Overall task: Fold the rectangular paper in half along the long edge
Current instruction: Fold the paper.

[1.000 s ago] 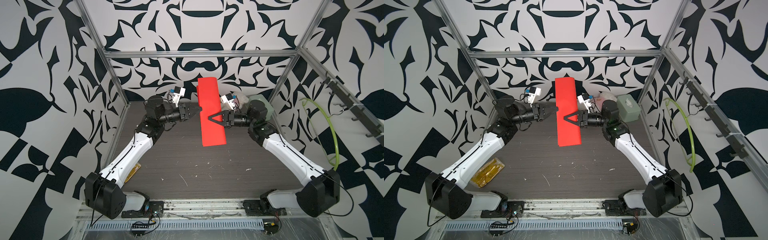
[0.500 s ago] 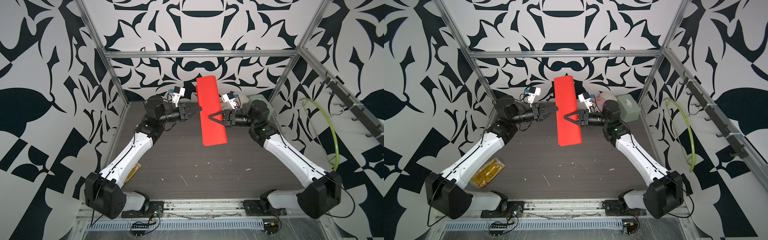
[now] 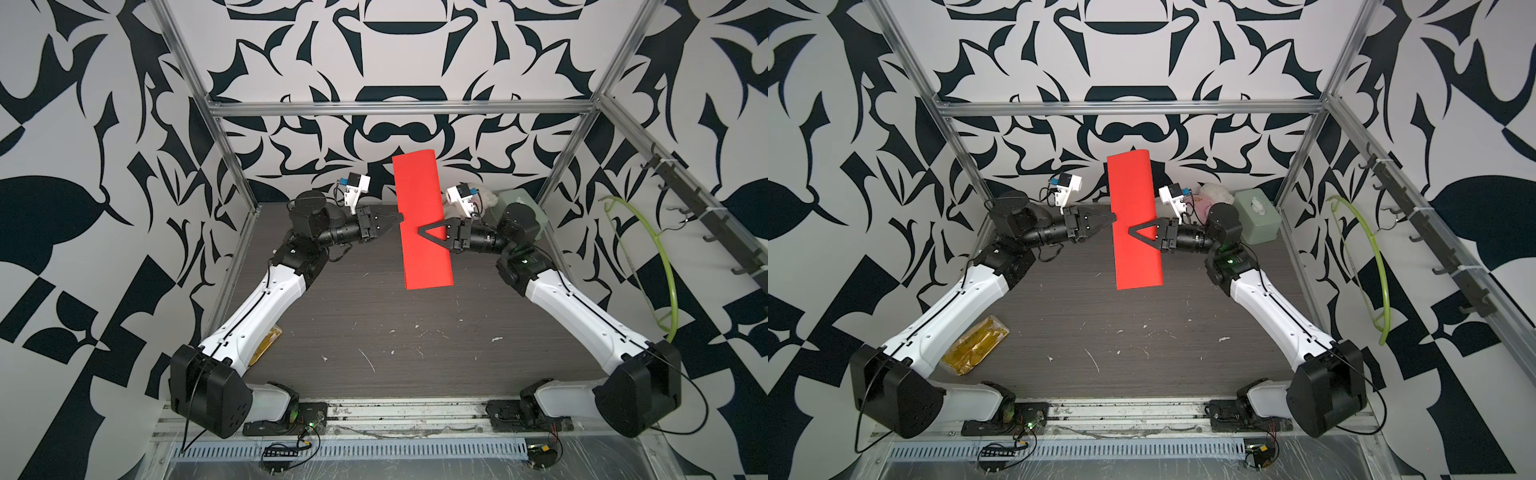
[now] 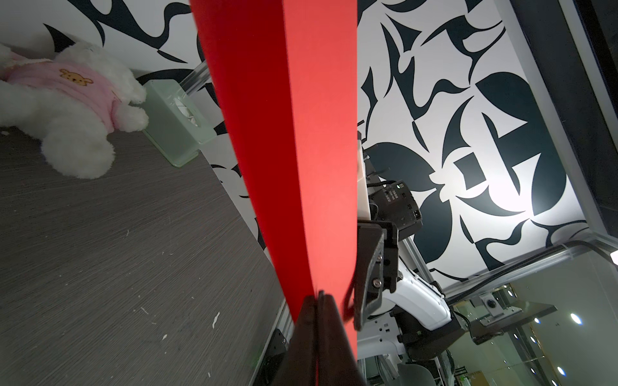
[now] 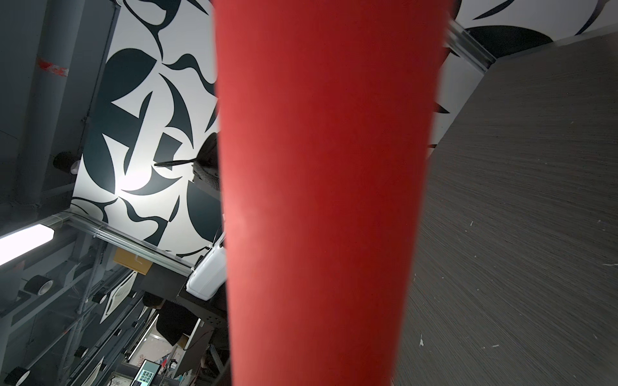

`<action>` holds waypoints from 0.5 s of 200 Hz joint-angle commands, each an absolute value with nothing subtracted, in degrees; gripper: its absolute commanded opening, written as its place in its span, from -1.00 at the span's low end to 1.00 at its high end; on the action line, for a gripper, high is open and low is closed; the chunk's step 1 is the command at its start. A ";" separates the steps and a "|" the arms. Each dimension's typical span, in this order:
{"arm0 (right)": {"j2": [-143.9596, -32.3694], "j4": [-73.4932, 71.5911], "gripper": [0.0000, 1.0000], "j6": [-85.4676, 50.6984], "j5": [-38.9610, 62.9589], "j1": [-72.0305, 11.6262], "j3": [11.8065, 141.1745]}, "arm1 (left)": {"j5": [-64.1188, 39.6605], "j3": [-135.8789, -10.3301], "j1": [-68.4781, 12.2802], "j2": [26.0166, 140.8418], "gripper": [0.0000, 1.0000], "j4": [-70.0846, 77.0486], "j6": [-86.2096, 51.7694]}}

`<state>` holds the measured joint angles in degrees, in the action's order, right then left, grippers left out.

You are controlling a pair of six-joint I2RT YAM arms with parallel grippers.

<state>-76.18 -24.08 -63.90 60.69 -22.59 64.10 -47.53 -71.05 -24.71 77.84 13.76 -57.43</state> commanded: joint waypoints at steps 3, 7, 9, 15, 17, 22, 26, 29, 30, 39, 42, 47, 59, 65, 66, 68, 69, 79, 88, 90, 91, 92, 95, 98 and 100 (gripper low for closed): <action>-75.08 -27.08 -0.42 -63.45 60.91 -22.85 64.38 | -47.35 -71.66 -24.35 76.77 -0.70 13.67 -56.77; -74.99 -26.99 -0.42 -63.36 61.00 -22.81 64.34 | -47.28 -71.75 -24.35 76.64 -0.64 13.69 -56.78; -74.98 -26.92 -0.42 -63.32 61.02 -22.84 64.34 | -47.28 -71.82 -24.30 76.62 -0.62 13.71 -56.78; -74.89 -26.83 -0.43 -63.21 61.20 -22.85 64.34 | -47.28 -71.85 -24.26 76.64 -0.59 13.63 -56.77; -74.88 -26.81 -0.43 -63.22 61.31 -22.85 64.34 | -47.28 -71.88 -24.21 76.57 -0.59 13.69 -56.78; -74.88 -26.66 -0.43 -63.18 61.54 -22.84 64.39 | -47.20 -71.88 -24.17 76.62 -0.55 13.70 -56.78; -74.88 -26.57 -0.43 -63.19 61.60 -22.85 64.42 | -47.15 -71.88 -24.17 76.57 -0.51 13.71 -56.78; -74.81 -26.55 -0.43 -63.12 61.70 -22.84 64.42 | -47.11 -71.96 -24.17 76.48 -0.49 13.71 -56.72; -74.80 -26.54 -0.43 -63.11 61.70 -22.85 64.38 | -47.11 -71.97 -24.13 76.47 -0.48 13.71 -56.71; -74.63 -26.24 -0.44 -62.84 61.94 -22.85 64.40 | -47.09 -72.11 -24.08 76.38 -0.42 13.66 -56.69; -74.61 -26.15 -0.44 -62.84 62.13 -22.85 64.42 | -47.03 -72.15 -24.02 76.39 -0.39 13.63 -56.69; -74.57 -26.17 -0.44 -62.76 62.30 -22.87 64.42 | -47.06 -72.24 -23.99 76.31 -0.35 13.62 -56.65; -74.35 -26.12 -0.44 -62.79 62.72 -22.87 64.36 | -47.06 -72.38 -23.91 76.17 -0.24 13.44 -56.61; -74.31 -26.19 -0.44 -62.81 63.04 -22.85 64.38 | -47.08 -72.40 -23.83 76.05 -0.23 13.36 -56.52; -74.33 -26.23 -0.44 -62.78 63.03 -22.90 64.40 | -47.05 -72.41 -23.82 76.04 -0.22 13.32 -56.52; -74.35 -26.26 -0.43 -62.83 63.24 -22.93 64.42 | -47.09 -72.42 -23.78 76.03 -0.22 13.28 -56.45; -74.35 -26.22 -0.43 -62.88 63.30 -22.94 64.46 | -47.10 -72.42 -23.75 76.07 -0.22 13.28 -56.44; -74.31 -26.30 -0.43 -63.06 63.89 -22.94 64.51 | -47.04 -72.42 -23.58 75.86 -0.19 13.05 -56.36; -74.27 -26.44 -0.43 -63.09 64.30 -22.94 64.50 | -47.01 -72.41 -23.45 75.77 -0.18 12.92 -56.27; -74.27 -26.52 -0.43 -63.12 64.46 -22.94 64.44 | -47.02 -72.42 -23.40 75.76 -0.18 12.92 -56.26; -74.27 -26.57 -0.43 -63.16 64.49 -22.98 64.43 | -47.02 -72.42 -23.39 75.76 -0.18 12.88 -56.25; -74.27 -26.73 -0.43 -63.26 64.54 -22.96 64.43 | -47.02 -72.42 -23.34 75.76 -0.17 12.85 -56.25; -74.27 -27.13 -0.43 -63.58 64.63 -22.94 64.38 | -46.94 -72.38 -23.37 75.68 -0.18 12.76 -56.25; -74.31 -27.53 -0.43 -63.83 64.75 -23.01 64.34 | -46.93 -72.34 -23.31 75.74 -0.17 12.81 -56.17; -74.34 -27.76 -0.43 -63.99 64.83 -22.96 64.34 | -46.96 -72.29 -23.30 75.69 -0.17 12.80 -56.23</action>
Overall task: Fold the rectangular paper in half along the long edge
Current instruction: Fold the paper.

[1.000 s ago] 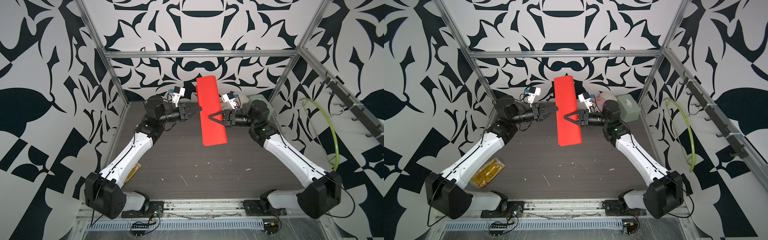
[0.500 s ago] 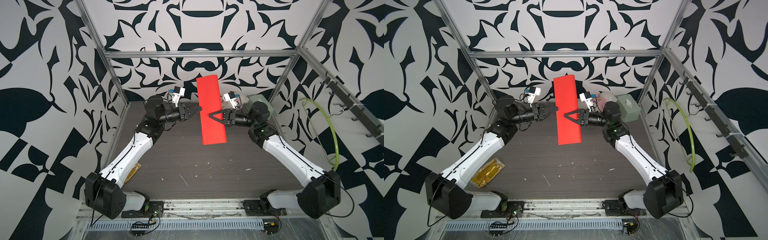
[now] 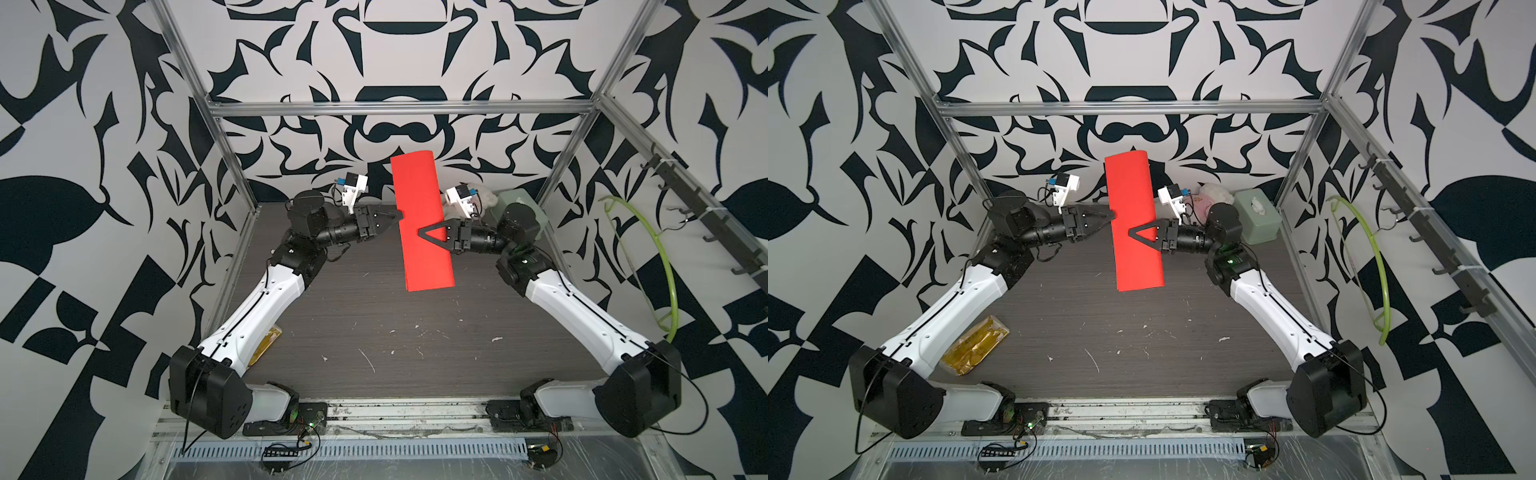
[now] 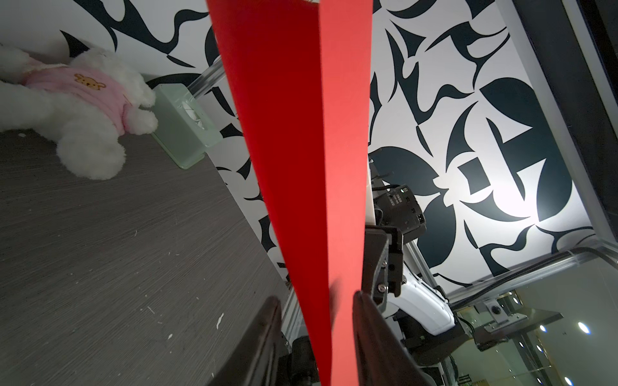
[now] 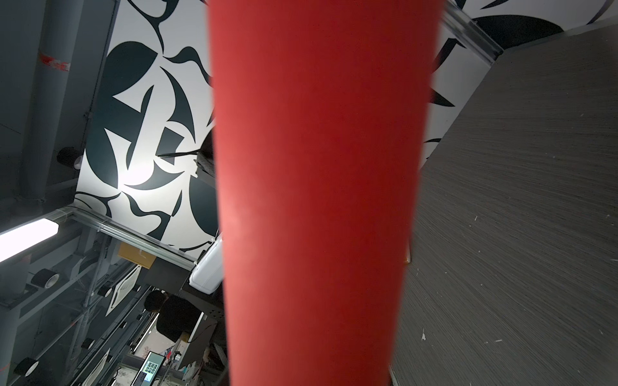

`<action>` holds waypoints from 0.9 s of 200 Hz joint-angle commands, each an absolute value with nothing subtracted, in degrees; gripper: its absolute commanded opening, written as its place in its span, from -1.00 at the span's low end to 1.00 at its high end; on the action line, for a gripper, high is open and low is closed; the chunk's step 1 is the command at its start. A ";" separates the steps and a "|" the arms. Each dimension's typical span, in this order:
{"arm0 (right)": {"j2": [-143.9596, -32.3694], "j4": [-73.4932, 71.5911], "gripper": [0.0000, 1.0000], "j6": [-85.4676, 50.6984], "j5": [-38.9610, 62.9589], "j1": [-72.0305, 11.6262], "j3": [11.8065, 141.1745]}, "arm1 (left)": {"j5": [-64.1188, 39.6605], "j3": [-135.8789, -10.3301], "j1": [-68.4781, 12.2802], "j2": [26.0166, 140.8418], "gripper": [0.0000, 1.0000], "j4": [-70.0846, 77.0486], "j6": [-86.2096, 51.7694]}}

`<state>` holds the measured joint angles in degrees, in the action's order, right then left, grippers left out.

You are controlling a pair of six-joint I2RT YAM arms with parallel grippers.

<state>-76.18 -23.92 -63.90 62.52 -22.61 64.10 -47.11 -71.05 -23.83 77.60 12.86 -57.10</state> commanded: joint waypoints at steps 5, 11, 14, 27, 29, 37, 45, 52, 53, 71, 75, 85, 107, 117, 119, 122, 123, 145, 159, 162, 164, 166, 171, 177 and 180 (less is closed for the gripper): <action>-74.43 -28.41 -0.42 -64.46 65.00 -23.03 64.29 | -46.93 -72.33 -23.27 75.61 -0.16 12.81 -56.22; -74.53 -29.48 -0.42 -65.14 65.15 -23.03 64.17 | -46.88 -72.24 -23.29 75.70 -0.15 12.81 -56.22; -74.60 -29.94 -0.42 -65.55 65.10 -23.07 64.10 | -46.93 -72.32 -23.26 75.68 -0.15 12.77 -56.21; -74.90 -31.81 -0.42 -66.85 65.42 -23.12 63.86 | -46.96 -72.33 -23.26 75.77 -0.14 12.91 -56.22; -74.97 -32.17 -0.42 -67.09 65.42 -23.18 63.82 | -46.96 -72.29 -23.26 75.76 -0.14 12.92 -56.20; -75.28 -33.18 -0.41 -67.89 65.57 -23.30 63.81 | -46.89 -72.33 -23.27 75.83 -0.13 13.01 -56.17; -75.40 -34.40 -0.41 -68.86 65.57 -23.38 63.57 | -46.97 -72.33 -23.28 75.85 -0.13 13.01 -56.25; -75.60 -35.29 -0.41 -69.45 65.59 -23.46 63.54 | -46.98 -72.33 -23.29 75.87 -0.13 13.04 -56.25; -75.63 -35.36 -0.41 -69.57 65.66 -23.46 63.54 | -46.95 -72.29 -23.29 75.86 -0.13 13.11 -56.25; -76.02 -36.44 -0.41 -70.45 65.92 -23.82 63.54 | -46.94 -72.25 -23.29 75.85 -0.13 13.25 -56.25; -76.03 -36.63 -0.41 -70.51 65.85 -23.88 63.54 | -46.94 -72.25 -23.27 75.85 -0.13 13.37 -56.29; -76.23 -37.05 -0.41 -70.72 65.83 -24.20 63.46 | -47.02 -72.14 -23.29 75.85 -0.13 13.82 -56.50; -76.72 -37.94 -0.41 -71.40 65.99 -24.77 63.37 | -46.95 -72.21 -23.20 75.87 -0.13 14.14 -56.60; -76.97 -38.19 -0.41 -71.50 66.12 -24.94 63.41 | -46.97 -72.31 -23.26 75.85 -0.13 14.16 -56.60; -76.96 -38.22 -0.41 -71.58 66.23 -24.96 63.42 | -47.01 -72.33 -23.22 75.85 -0.13 14.15 -56.60; -77.02 -38.23 -0.41 -71.55 66.24 -24.93 63.35 | -46.94 -72.33 -23.21 75.85 -0.13 14.28 -56.67; -77.01 -38.32 -0.41 -71.59 66.21 -24.94 63.36 | -46.98 -72.38 -23.25 75.85 -0.13 14.26 -56.68; -77.14 -38.92 -0.41 -71.98 66.11 -25.05 63.11 | -47.08 -72.54 -23.17 75.81 -0.15 14.41 -56.69; -77.12 -39.00 -0.41 -72.01 66.17 -25.05 63.03 | -47.02 -72.38 -23.26 75.69 -0.16 14.42 -56.69; -77.16 -39.02 -0.41 -71.99 66.07 -25.05 63.02 | -47.09 -72.37 -23.28 75.69 -0.16 14.47 -56.69; -77.17 -38.91 -0.41 -71.92 66.04 -25.05 63.02 | -47.08 -72.34 -23.22 75.63 -0.16 14.43 -56.69; -77.17 -38.75 -0.41 -71.90 66.08 -25.05 63.02 | -47.10 -72.34 -23.21 75.60 -0.17 14.48 -56.69; -77.17 -38.19 -0.41 -71.52 66.02 -25.05 63.01 | -47.07 -72.25 -23.20 75.52 -0.17 14.57 -56.69; -77.12 -37.63 -0.41 -71.04 65.93 -25.05 63.02 | -47.10 -72.16 -23.16 75.42 -0.17 14.51 -56.69; -77.09 -37.12 -0.41 -70.67 65.84 -25.03 63.02 | -47.09 -72.09 -23.20 75.41 -0.17 14.43 -56.69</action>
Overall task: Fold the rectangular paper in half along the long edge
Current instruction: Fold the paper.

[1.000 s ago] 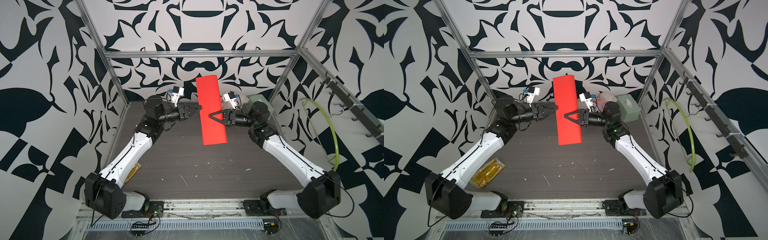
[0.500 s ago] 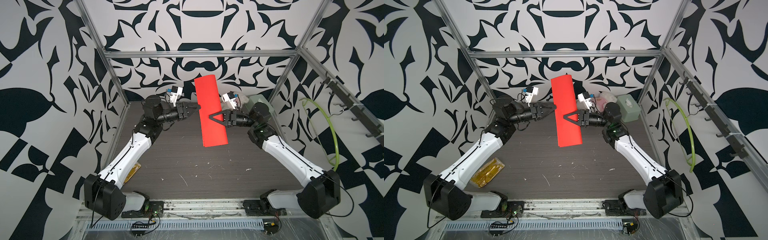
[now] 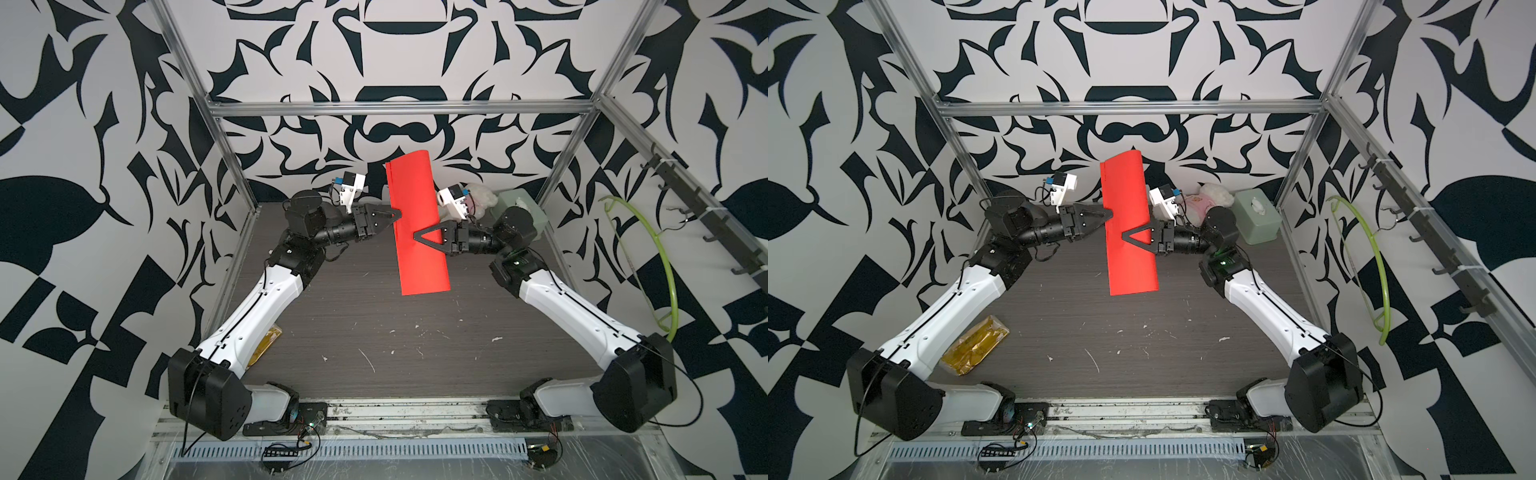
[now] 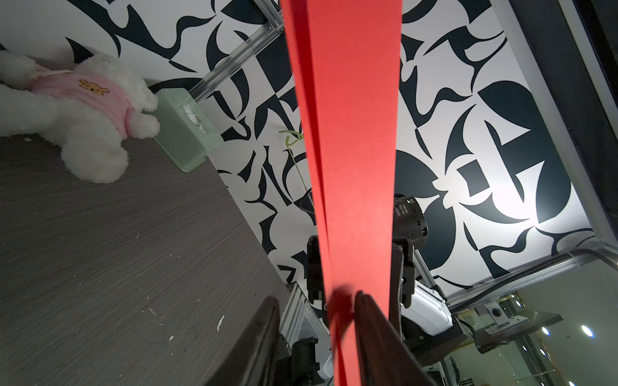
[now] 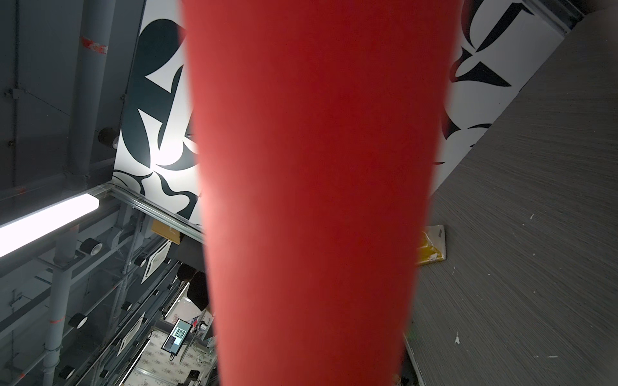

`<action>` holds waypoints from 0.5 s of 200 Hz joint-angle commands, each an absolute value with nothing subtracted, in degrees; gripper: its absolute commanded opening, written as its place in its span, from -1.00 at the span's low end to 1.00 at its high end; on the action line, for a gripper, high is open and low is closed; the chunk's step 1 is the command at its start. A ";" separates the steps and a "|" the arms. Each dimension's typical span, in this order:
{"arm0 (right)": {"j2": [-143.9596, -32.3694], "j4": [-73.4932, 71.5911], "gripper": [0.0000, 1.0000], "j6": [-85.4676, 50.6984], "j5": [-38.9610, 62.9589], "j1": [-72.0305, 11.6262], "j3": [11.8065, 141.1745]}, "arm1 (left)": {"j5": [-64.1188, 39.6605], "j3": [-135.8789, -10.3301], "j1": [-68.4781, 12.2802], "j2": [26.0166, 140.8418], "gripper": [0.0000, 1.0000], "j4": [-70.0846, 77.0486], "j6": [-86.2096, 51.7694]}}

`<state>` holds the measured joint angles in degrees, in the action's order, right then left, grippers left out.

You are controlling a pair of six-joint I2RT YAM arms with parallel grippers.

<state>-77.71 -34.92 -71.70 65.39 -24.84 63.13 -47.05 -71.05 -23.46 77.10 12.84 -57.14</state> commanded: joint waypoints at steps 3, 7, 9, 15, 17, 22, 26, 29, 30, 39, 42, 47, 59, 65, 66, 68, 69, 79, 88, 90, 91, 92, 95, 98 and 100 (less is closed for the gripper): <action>-77.01 -36.43 -0.41 -70.26 65.78 -25.05 63.14 | -47.11 -72.07 -23.20 75.41 -0.17 14.47 -56.69; -76.95 -35.34 -0.41 -69.40 65.74 -25.05 63.30 | -47.06 -72.03 -23.16 75.33 -0.17 14.47 -56.69; -76.87 -34.63 -0.41 -68.85 65.68 -25.05 63.40 | -47.07 -71.99 -23.13 75.26 -0.18 14.49 -56.69; -76.67 -32.26 -0.41 -67.18 65.37 -25.05 63.64 | -47.08 -71.91 -23.06 75.20 -0.18 14.42 -56.69; -76.56 -31.49 -0.42 -66.61 65.25 -24.98 63.74 | -47.10 -71.90 -23.06 75.16 -0.18 14.41 -56.69; -76.34 -29.89 -0.42 -65.23 65.01 -24.96 63.97 | -47.11 -71.88 -23.03 75.07 -0.18 14.28 -56.60; -76.11 -28.83 -0.42 -64.44 64.84 -24.96 64.05 | -47.03 -71.88 -22.94 74.98 -0.18 14.22 -56.60; -76.00 -28.30 -0.42 -64.00 64.67 -24.96 64.07 | -47.10 -71.86 -22.94 74.85 -0.18 14.24 -56.58; -76.01 -28.21 -0.42 -63.90 64.64 -24.96 64.12 | -47.10 -71.79 -22.94 74.82 -0.18 14.24 -56.55; -75.89 -26.67 -0.43 -62.84 64.57 -24.95 64.54 | -47.10 -71.72 -22.79 74.72 -0.19 14.22 -56.51; -75.92 -26.49 -0.43 -62.68 64.58 -24.96 64.61 | -47.11 -71.72 -22.77 74.63 -0.19 14.16 -56.52; -75.94 -26.35 -0.43 -62.53 64.49 -24.96 64.60 | -47.03 -71.62 -22.63 74.49 -0.19 14.11 -56.51; -75.91 -24.99 -0.43 -61.71 64.25 -24.93 64.82 | -47.15 -71.71 -22.57 74.44 -0.19 14.07 -56.43; -75.88 -24.96 -0.43 -61.61 64.10 -24.96 64.78 | -47.20 -71.72 -22.59 74.36 -0.20 14.06 -56.43; -75.87 -24.92 -0.43 -61.61 64.13 -24.96 64.73 | -47.15 -71.72 -22.59 74.36 -0.20 14.06 -56.43; -75.83 -24.93 -0.43 -61.61 64.11 -24.94 64.72 | -47.19 -71.67 -22.59 74.36 -0.20 14.06 -56.43; -75.84 -24.94 -0.43 -61.61 64.13 -24.95 64.70 | -47.19 -71.70 -22.59 74.36 -0.20 14.06 -56.43; -75.85 -25.08 -0.43 -61.63 64.07 -24.96 64.69 | -47.19 -71.62 -22.50 74.44 -0.22 13.97 -56.34; -75.77 -25.33 -0.43 -61.72 63.87 -24.95 64.69 | -47.18 -71.63 -22.50 74.48 -0.25 13.95 -56.34; -75.72 -25.45 -0.43 -61.81 63.89 -24.96 64.69 | -47.26 -71.63 -22.50 74.52 -0.26 13.97 -56.34; -75.74 -25.51 -0.43 -61.84 63.89 -24.96 64.69 | -47.27 -71.63 -22.50 74.52 -0.27 13.97 -56.34; -75.75 -25.50 -0.43 -61.82 63.85 -24.96 64.69 | -47.23 -71.63 -22.50 74.62 -0.27 13.97 -56.34; -75.76 -25.60 -0.43 -61.90 63.87 -24.95 64.73 | -47.28 -71.61 -22.49 74.62 -0.28 13.97 -56.34; -75.76 -25.57 -0.43 -62.00 63.83 -24.96 64.77 | -47.26 -71.55 -22.50 74.64 -0.29 13.97 -56.34; -75.74 -25.62 -0.43 -62.04 63.84 -24.96 64.77 | -47.28 -71.55 -22.50 74.69 -0.30 13.97 -56.34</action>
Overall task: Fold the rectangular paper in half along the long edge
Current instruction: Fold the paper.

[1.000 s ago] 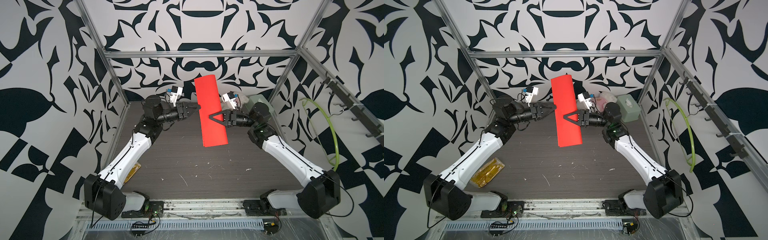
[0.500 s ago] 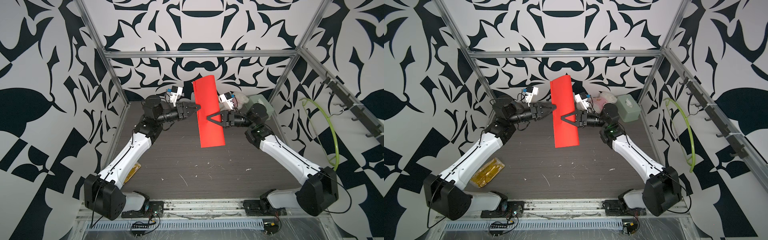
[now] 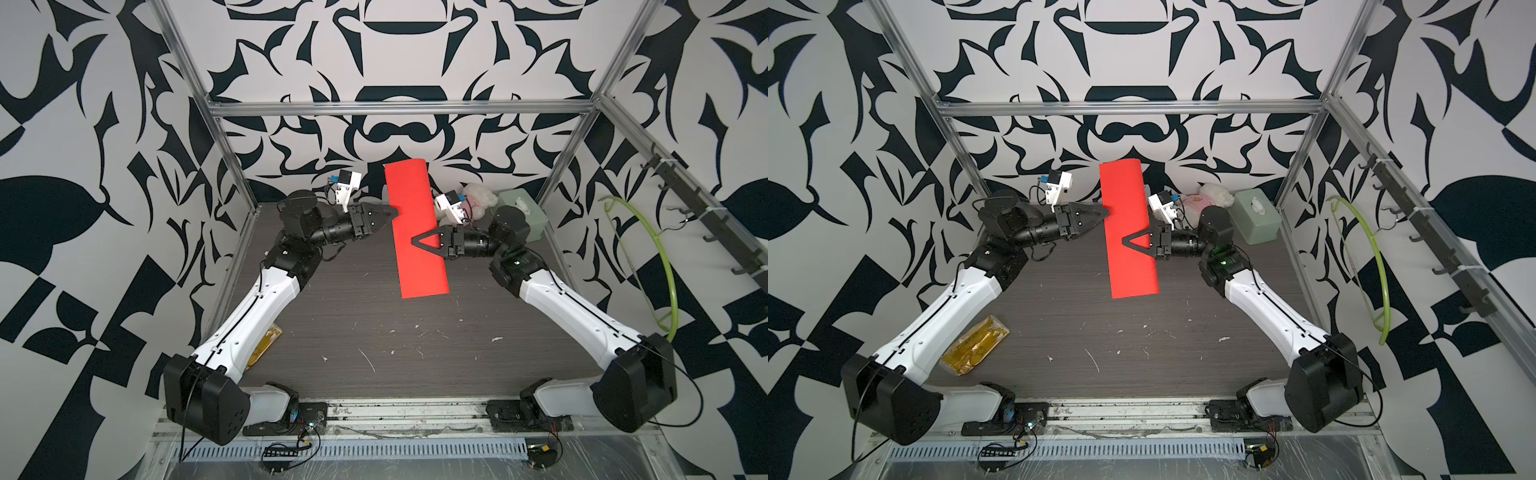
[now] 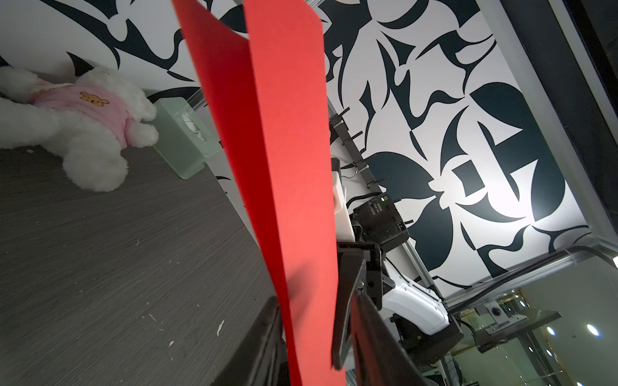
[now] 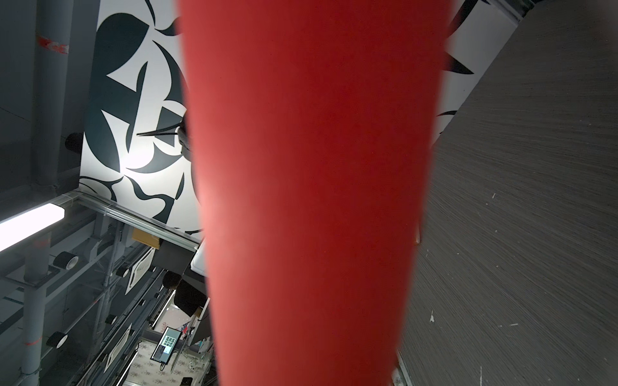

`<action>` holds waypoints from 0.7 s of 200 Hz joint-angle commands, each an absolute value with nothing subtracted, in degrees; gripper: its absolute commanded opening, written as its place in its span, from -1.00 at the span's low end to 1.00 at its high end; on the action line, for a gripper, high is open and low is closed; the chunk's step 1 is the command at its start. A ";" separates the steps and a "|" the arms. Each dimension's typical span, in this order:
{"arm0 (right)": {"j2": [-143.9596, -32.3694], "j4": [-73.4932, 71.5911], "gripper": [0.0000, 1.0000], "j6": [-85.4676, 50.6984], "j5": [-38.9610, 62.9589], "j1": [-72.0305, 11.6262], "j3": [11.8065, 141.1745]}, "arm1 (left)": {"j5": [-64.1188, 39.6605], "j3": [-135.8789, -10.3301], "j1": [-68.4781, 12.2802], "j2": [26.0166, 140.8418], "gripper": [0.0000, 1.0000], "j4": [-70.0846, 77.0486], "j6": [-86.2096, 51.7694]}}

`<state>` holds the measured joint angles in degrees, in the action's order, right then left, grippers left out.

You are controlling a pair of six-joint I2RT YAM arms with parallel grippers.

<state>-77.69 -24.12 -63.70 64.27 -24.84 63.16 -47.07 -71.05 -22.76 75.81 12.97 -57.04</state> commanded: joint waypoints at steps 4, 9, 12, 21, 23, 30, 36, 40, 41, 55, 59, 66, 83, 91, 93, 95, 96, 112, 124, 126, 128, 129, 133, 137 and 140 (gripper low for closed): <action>-75.76 -25.88 -0.43 -62.16 63.94 -24.96 64.80 | -47.28 -71.54 -22.49 74.72 -0.32 13.99 -56.34; -75.76 -26.43 -0.43 -62.51 64.11 -24.91 64.78 | -47.24 -71.50 -22.45 74.71 -0.34 14.01 -56.34; -75.76 -26.74 -0.43 -62.71 64.12 -24.93 64.72 | -47.26 -71.48 -22.47 74.71 -0.34 13.96 -56.34; -75.75 -27.27 -0.43 -63.10 64.11 -24.96 64.64 | -47.25 -71.50 -22.48 74.86 -0.34 13.93 -56.34; -75.76 -27.45 -0.42 -63.28 64.15 -24.96 64.61 | -47.28 -71.53 -22.43 74.88 -0.34 13.96 -56.34; -75.80 -28.34 -0.42 -63.89 64.14 -24.96 64.47 | -47.37 -71.54 -22.46 75.06 -0.33 13.94 -56.43; -75.91 -29.62 -0.43 -64.66 64.18 -24.96 64.35 | -47.35 -71.54 -22.48 75.11 -0.33 14.06 -56.47; -76.00 -30.22 -0.43 -65.08 64.19 -24.96 64.25 | -47.44 -71.54 -22.44 75.15 -0.33 14.11 -56.51; -76.01 -30.32 -0.43 -65.15 64.17 -24.96 64.21 | -47.45 -71.54 -22.47 75.15 -0.32 14.09 -56.51; -76.28 -31.96 -0.43 -66.24 64.35 -24.92 64.08 | -47.38 -71.54 -22.45 75.23 -0.32 14.23 -56.52; -76.27 -32.28 -0.43 -66.55 64.44 -24.90 64.00 | -47.41 -71.54 -22.48 75.23 -0.31 14.23 -56.56; -76.39 -33.25 -0.43 -67.15 64.57 -24.95 63.83 | -47.46 -71.54 -22.47 75.32 -0.31 14.22 -56.60; -76.63 -34.35 -0.43 -68.16 64.91 -24.94 63.88 | -47.44 -71.50 -22.43 75.41 -0.30 14.19 -56.67; -76.70 -35.16 -0.42 -68.66 64.99 -24.96 63.81 | -47.46 -71.46 -22.46 75.54 -0.30 14.18 -56.68; -76.72 -35.29 -0.42 -68.78 65.01 -24.96 63.81 | -47.44 -71.46 -22.42 75.55 -0.30 14.20 -56.71; -76.75 -35.28 -0.43 -68.83 65.05 -24.94 63.87 | -47.46 -71.46 -22.44 75.58 -0.30 14.23 -56.67; -76.78 -35.30 -0.43 -68.82 65.05 -24.95 63.93 | -47.46 -71.46 -22.47 75.58 -0.30 14.19 -56.68; -76.86 -35.63 -0.43 -69.08 65.21 -24.96 63.83 | -47.46 -71.37 -22.48 75.76 -0.30 14.43 -56.87; -77.06 -35.63 -0.43 -69.14 65.28 -24.95 63.72 | -47.50 -71.28 -22.46 75.85 -0.30 14.89 -57.11; -77.05 -35.67 -0.43 -69.16 65.28 -24.96 63.72 | -47.47 -71.28 -22.49 75.87 -0.30 14.95 -57.17; -77.07 -35.64 -0.43 -69.17 65.30 -24.96 63.72 | -47.53 -71.28 -22.48 75.92 -0.30 14.97 -57.20; -77.08 -35.66 -0.43 -69.17 65.26 -24.96 63.68 | -47.54 -71.28 -22.49 75.93 -0.30 15.00 -57.21; -77.08 -35.65 -0.43 -69.17 65.30 -24.96 63.64 | -47.54 -71.28 -22.50 75.93 -0.30 15.09 -57.28; -77.12 -35.58 -0.43 -69.17 65.15 -24.96 63.57 | -47.53 -71.28 -22.47 75.94 -0.30 15.22 -57.30; -77.16 -35.52 -0.42 -69.15 65.16 -24.96 63.55 | -47.55 -71.26 -22.47 75.94 -0.30 15.22 -57.37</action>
<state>-77.69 -31.57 -68.62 64.38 -24.84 63.16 -47.09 -71.02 -22.76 75.83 13.04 -57.21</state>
